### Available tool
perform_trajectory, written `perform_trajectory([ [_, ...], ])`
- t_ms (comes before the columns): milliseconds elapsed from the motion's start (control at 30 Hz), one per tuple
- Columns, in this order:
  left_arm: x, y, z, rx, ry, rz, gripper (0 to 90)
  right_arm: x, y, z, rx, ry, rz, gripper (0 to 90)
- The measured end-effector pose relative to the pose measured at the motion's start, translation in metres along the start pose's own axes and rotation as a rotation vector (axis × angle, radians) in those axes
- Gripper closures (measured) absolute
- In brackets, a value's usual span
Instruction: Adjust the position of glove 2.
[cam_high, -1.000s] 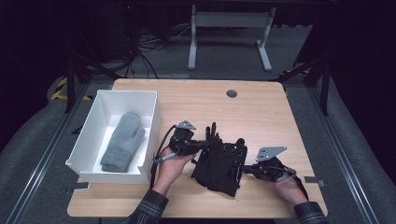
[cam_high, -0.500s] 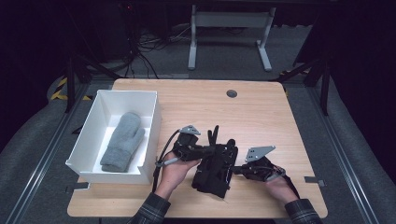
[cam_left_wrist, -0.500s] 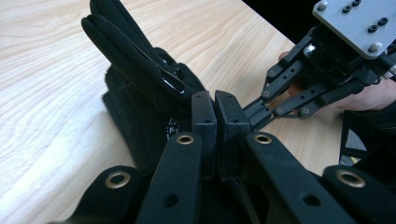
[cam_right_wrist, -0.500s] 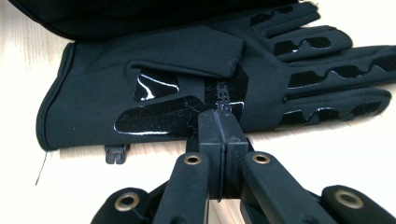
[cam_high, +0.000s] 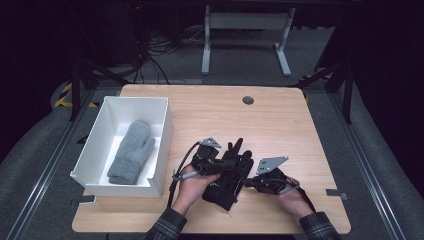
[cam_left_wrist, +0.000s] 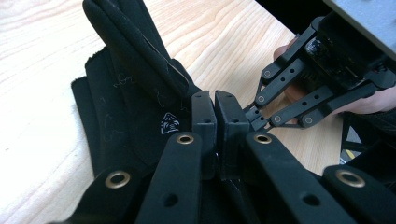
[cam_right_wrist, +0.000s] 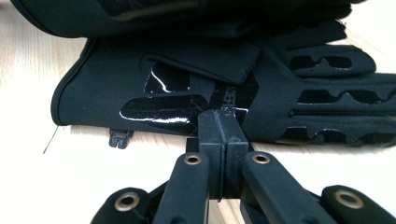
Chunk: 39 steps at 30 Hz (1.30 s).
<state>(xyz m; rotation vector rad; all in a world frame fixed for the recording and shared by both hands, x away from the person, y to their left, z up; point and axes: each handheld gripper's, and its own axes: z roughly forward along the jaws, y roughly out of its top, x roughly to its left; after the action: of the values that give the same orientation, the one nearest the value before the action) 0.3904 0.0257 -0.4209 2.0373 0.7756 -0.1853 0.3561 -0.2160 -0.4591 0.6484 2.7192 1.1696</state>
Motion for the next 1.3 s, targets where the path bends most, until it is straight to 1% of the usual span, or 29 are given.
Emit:
perform_trajectory([
  [300,0.000,-0.002,0.006,0.024,0.004,0.003,87.9,0.005,0.005,0.007,-0.005,0.004,-0.013,90.0],
  [467,0.001,-0.006,0.014,0.058,-0.005,0.000,87.9,0.006,0.007,0.010,-0.007,0.007,-0.015,90.0],
  [600,0.000,-0.009,0.021,0.082,-0.009,0.002,87.8,0.006,0.007,0.010,-0.006,0.008,-0.017,90.0],
  [667,-0.002,-0.010,0.024,0.094,-0.002,0.003,87.8,0.006,0.007,0.011,-0.006,0.008,-0.018,90.0],
  [733,-0.002,-0.011,0.027,0.102,-0.008,0.008,87.8,0.006,0.007,0.011,-0.001,0.010,-0.018,90.0],
  [867,-0.003,-0.012,0.030,0.121,-0.004,0.014,87.4,0.007,0.007,0.012,0.002,0.011,-0.020,90.0],
  [967,-0.002,-0.012,0.030,0.113,-0.009,0.013,85.6,0.007,0.007,0.012,0.007,0.010,-0.019,90.0],
  [1000,-0.002,-0.012,0.029,0.111,-0.021,0.014,83.3,0.007,0.007,0.012,0.007,0.013,-0.019,90.0],
  [1033,-0.002,-0.012,0.028,0.103,-0.025,0.015,79.0,0.007,0.007,0.011,0.005,0.012,-0.021,90.0],
  [1067,-0.002,-0.011,0.027,0.094,-0.025,0.019,76.8,0.007,0.006,0.010,0.001,0.011,-0.023,90.0],
  [1133,-0.003,-0.010,0.023,0.080,-0.033,0.026,76.7,0.007,0.005,0.005,-0.010,0.001,-0.019,87.4],
  [1167,-0.004,-0.009,0.022,0.072,-0.038,0.024,77.1,0.006,0.004,0.002,-0.014,-0.005,-0.016,85.1],
  [1200,-0.005,-0.009,0.020,0.073,-0.037,0.033,80.1,0.005,0.002,-0.001,-0.016,-0.012,-0.012,82.6],
  [1300,-0.009,-0.011,0.022,0.097,-0.036,0.050,89.2,0.000,-0.003,-0.012,-0.024,-0.040,0.001,75.5],
])
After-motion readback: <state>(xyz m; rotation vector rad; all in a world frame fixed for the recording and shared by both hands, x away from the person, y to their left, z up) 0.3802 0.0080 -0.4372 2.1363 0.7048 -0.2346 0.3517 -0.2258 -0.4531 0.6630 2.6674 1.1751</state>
